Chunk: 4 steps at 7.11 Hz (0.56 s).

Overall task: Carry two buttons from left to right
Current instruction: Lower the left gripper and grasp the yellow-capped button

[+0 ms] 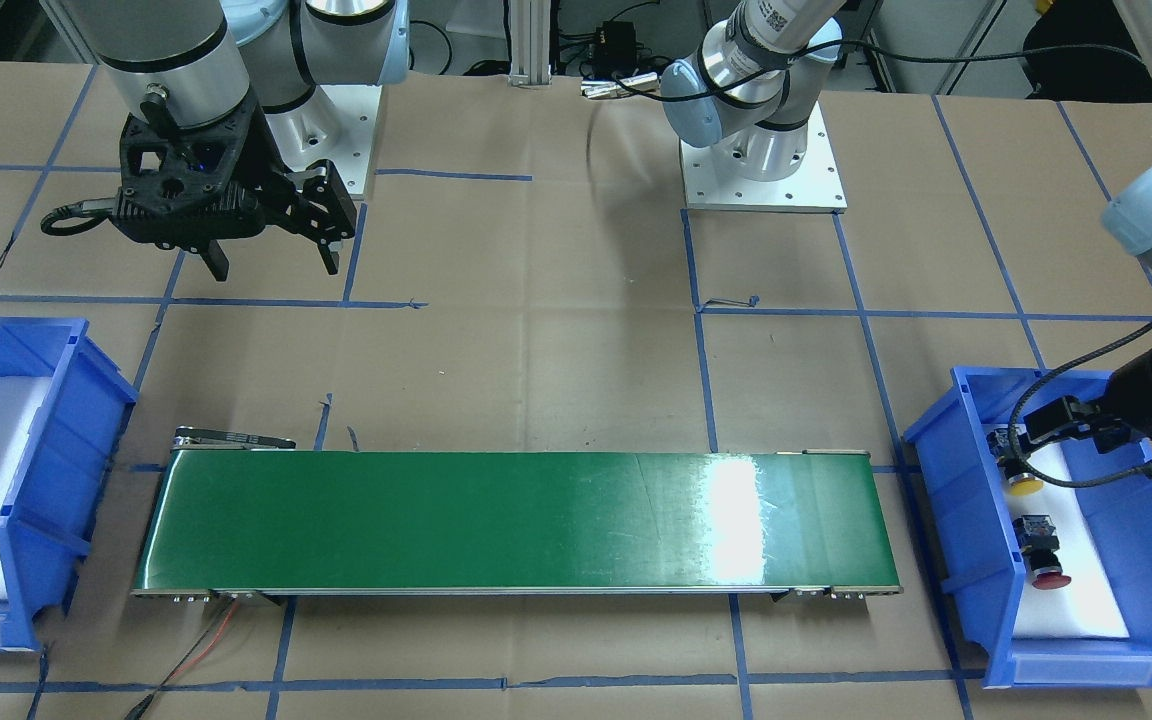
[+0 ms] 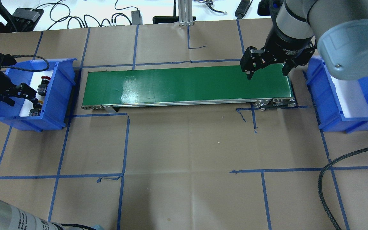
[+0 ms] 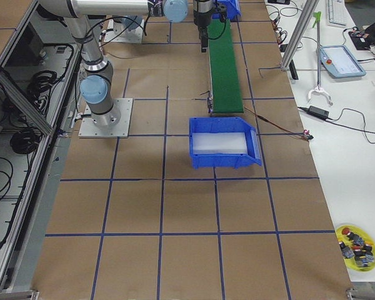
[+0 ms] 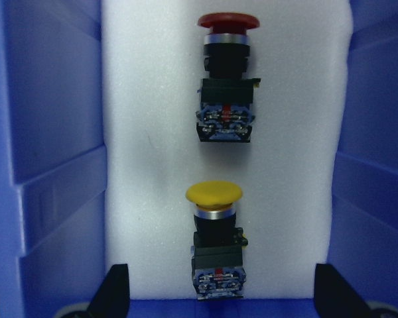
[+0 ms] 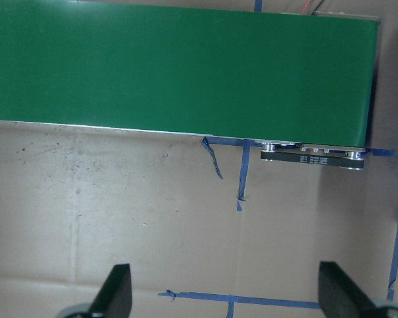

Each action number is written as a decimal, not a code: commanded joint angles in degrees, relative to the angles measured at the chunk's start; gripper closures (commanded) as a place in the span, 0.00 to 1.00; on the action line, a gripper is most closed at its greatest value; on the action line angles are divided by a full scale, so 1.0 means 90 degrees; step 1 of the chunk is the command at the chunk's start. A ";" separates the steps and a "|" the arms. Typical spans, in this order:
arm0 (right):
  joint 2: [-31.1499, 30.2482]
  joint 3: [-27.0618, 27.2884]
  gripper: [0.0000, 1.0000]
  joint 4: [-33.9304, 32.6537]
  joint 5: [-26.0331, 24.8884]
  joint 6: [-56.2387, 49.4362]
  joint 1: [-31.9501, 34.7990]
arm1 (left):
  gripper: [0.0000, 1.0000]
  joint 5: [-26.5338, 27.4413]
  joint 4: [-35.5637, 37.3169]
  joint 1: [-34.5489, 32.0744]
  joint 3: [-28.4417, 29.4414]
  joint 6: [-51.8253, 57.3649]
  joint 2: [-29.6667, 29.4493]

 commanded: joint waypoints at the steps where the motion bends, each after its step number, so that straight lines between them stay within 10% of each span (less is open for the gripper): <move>1: 0.0000 0.0000 0.00 0.0000 0.0001 0.0000 -0.0004 | 0.03 0.0008 0.0822 0.0051 -0.0632 0.0010 -0.0015; 4: 0.0000 0.0000 0.00 0.0000 0.0001 0.0000 -0.0004 | 0.09 0.0008 0.1012 0.0031 -0.0683 0.0000 -0.0132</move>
